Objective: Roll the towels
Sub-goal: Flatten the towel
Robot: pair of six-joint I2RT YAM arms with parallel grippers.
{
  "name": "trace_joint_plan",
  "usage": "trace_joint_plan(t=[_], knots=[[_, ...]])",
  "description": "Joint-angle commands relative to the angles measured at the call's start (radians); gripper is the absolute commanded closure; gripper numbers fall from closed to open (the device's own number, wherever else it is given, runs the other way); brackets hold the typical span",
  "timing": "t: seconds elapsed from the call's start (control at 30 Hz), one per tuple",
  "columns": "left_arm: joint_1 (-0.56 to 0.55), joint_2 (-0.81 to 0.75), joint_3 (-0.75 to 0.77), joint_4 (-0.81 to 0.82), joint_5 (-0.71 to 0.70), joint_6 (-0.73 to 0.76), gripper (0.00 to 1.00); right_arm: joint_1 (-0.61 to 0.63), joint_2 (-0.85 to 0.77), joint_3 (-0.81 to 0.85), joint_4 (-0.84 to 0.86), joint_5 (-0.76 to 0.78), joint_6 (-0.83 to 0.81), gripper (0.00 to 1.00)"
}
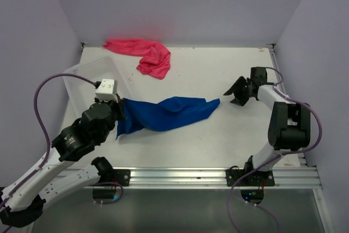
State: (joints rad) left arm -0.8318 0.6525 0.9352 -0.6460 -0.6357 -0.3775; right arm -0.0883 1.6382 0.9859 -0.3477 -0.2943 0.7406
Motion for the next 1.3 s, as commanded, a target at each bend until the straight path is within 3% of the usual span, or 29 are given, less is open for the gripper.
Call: trace_joint_plan(t=[0.0,0.6,1.13,1.2,1.27], knots=[[0.0,-0.014,-0.001,0.034,-0.022,0.012,1.0,0.047,0.035,0.089,-0.002,-0.049,-0.138,0.44],[0.0,-0.002,0.013,-0.007,-0.039,-0.047,1.0,0.151,0.107,0.03,0.203,-0.089,-0.277,0.5],[0.0,0.026,0.024,-0.056,-0.085,-0.098,1.0,0.173,0.057,-0.041,0.181,-0.008,-0.326,0.6],[0.0,0.03,0.024,-0.058,-0.088,-0.101,1.0,0.173,0.04,-0.047,0.17,0.003,-0.333,0.59],[0.0,0.033,0.024,-0.06,-0.085,-0.104,1.0,0.173,0.022,-0.053,0.171,0.024,-0.33,0.46]])
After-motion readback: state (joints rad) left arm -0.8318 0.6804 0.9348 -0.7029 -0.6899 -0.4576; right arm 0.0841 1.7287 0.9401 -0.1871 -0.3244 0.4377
